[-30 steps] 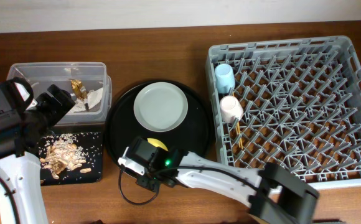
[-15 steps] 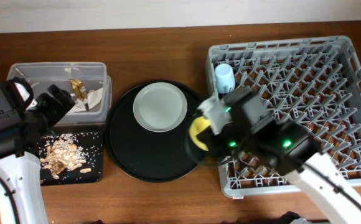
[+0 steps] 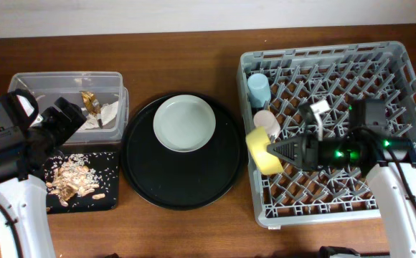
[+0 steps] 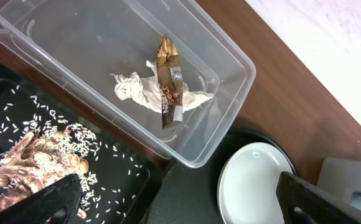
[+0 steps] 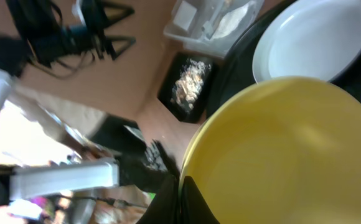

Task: Sort waste into correct bins and load items into the dishwasher rack
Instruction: 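Carry the yellow bowl into the rack and release it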

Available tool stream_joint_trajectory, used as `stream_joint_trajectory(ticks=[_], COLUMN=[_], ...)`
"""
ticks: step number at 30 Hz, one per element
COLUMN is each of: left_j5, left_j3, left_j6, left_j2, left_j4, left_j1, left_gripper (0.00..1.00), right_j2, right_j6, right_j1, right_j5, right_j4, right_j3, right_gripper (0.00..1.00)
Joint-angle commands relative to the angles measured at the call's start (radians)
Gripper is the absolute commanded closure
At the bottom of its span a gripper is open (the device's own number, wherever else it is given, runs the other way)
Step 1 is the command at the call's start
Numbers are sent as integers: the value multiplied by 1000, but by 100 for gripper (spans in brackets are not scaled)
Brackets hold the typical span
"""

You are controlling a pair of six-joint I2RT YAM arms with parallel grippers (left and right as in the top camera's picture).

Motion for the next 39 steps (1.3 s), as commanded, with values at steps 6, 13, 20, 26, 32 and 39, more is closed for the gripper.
stream_joint_trajectory(ticks=[6, 13, 20, 26, 32, 39], left_j5=[10, 10, 10, 10, 10, 10], left_j3=[8, 8, 8, 8, 8, 8], left_j6=[-5, -5, -5, -5, -5, -5], left_j2=[-3, -3, -3, -3, -3, -3], left_j4=[2, 2, 2, 2, 2, 2], left_j1=[7, 7, 7, 7, 7, 7], left_gripper=[1, 1, 1, 1, 1, 1], right_j2=[58, 115, 115, 115, 98, 89], right_j6=[-60, -59, -59, -59, -60, -56], right_j1=[-140, -237, -256, -256, -256, -256], right_j5=[-269, -205, -50, -32, 192, 426], right_j4=[130, 180, 180, 169, 64, -81], right_j3=[-276, -338, -337, -322, -237, -30], right_gripper=[96, 94, 61, 56, 54, 53])
